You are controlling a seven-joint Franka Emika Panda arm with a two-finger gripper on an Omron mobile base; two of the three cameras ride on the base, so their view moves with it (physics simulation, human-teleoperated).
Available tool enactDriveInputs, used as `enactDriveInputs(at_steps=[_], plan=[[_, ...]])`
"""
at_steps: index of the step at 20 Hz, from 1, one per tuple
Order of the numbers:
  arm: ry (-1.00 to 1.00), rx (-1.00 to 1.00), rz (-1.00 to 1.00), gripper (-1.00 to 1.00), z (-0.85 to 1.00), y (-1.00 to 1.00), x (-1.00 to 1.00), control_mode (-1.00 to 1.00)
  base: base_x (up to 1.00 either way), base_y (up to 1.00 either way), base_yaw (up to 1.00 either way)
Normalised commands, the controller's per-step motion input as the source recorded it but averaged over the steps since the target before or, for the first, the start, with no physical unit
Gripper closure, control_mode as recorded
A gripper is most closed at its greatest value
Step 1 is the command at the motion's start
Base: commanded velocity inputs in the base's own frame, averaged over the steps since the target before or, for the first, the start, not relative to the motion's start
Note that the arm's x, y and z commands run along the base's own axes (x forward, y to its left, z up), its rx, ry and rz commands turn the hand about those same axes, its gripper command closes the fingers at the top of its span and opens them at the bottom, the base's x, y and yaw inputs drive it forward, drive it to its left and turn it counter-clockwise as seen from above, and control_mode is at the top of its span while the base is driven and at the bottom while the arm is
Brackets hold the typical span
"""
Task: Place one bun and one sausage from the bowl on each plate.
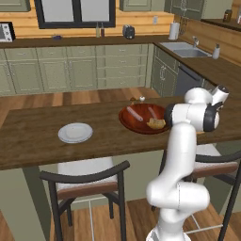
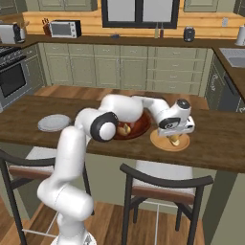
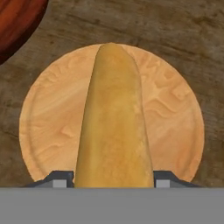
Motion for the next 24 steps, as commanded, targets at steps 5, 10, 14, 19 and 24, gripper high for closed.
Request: enactDriveInputs(at_steps=[5,10,14,19,24], plan=[[0.01,-0.01,0.0,-1.0,-0.25,-0.02,0.1,-1.0,0.0,0.0,0.0],[0.0,-0.02,0.0,-1.0,0.0,0.0,0.0,-1.0,0.0,0.0,0.0],[0.0,-0.06,0.0,-1.0,0.18,0.06,0.0,-1.0,0.0,0.0,0.0],[-0.02,-0.06,0.0,-1.0,0.73,0.56,-0.4,-1.0,0.0,0.0,0.0],[0.09,-0.09,0.0,-1.0,0.46,1.0,-0.5,-1.0,0.0,0.0,0.0]])
